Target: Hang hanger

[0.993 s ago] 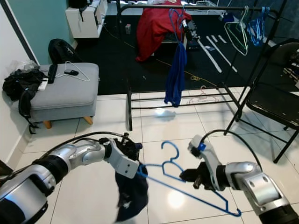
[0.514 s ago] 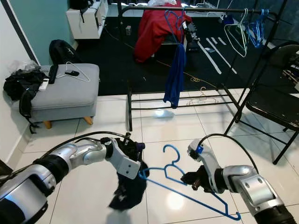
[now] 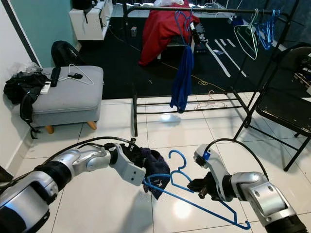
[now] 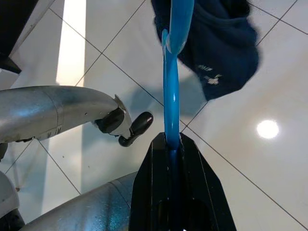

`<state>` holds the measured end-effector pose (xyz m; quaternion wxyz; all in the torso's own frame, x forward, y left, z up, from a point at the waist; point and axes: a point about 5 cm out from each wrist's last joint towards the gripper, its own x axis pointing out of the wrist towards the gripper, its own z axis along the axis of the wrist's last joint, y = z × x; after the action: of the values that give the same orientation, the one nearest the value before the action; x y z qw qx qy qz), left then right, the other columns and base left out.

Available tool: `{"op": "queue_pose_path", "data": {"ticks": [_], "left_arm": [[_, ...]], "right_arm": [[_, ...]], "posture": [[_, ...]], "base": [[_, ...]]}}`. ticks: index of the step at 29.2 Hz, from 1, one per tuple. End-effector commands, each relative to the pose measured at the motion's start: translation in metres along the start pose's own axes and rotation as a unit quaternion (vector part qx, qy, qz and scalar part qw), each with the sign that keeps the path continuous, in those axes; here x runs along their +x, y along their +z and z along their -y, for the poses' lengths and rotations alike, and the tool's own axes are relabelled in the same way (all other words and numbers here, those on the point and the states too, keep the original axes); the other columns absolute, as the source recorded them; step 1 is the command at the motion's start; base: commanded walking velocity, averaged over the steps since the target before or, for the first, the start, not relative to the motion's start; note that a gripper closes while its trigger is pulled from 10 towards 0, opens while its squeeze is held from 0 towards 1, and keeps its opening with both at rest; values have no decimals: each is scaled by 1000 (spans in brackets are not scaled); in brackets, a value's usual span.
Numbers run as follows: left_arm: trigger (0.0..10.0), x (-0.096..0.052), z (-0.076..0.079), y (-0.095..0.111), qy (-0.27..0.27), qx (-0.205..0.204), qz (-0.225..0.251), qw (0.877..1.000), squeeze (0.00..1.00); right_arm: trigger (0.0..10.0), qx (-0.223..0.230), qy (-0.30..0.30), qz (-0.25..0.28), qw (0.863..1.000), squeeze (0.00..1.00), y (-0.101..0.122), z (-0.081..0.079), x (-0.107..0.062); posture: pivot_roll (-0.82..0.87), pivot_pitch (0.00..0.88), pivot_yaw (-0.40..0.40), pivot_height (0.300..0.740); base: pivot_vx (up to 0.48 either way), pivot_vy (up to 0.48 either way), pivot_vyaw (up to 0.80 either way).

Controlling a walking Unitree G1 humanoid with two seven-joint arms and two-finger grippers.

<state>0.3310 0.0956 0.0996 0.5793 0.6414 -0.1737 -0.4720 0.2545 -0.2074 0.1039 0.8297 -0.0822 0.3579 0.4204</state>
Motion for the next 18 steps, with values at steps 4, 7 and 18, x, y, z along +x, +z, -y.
{"op": "queue_pose_path", "data": {"ticks": [4, 7, 18], "left_arm": [[10000, -1, 1, 0, -4, 5, 3, 1000, 0], [10000, -1, 1, 0, -3, 5, 2, 1000, 0], [10000, -2, 0, -2, -6, 7, -1, 1000, 0]], "right_arm": [[10000, 4, -5, -13, 1000, 0, -4, 0, -4], [10000, 7, -5, -29, 1000, 0, -10, -1, -5], [10000, -5, -160, -28, 987, 0, -12, 35, -16]], "posture": [[-70, 66, -36, 740], [-69, 67, -37, 740], [-72, 74, -31, 740]], "base": [[0, 0, 0], [0, 0, 0], [0, 0, 0]]}}
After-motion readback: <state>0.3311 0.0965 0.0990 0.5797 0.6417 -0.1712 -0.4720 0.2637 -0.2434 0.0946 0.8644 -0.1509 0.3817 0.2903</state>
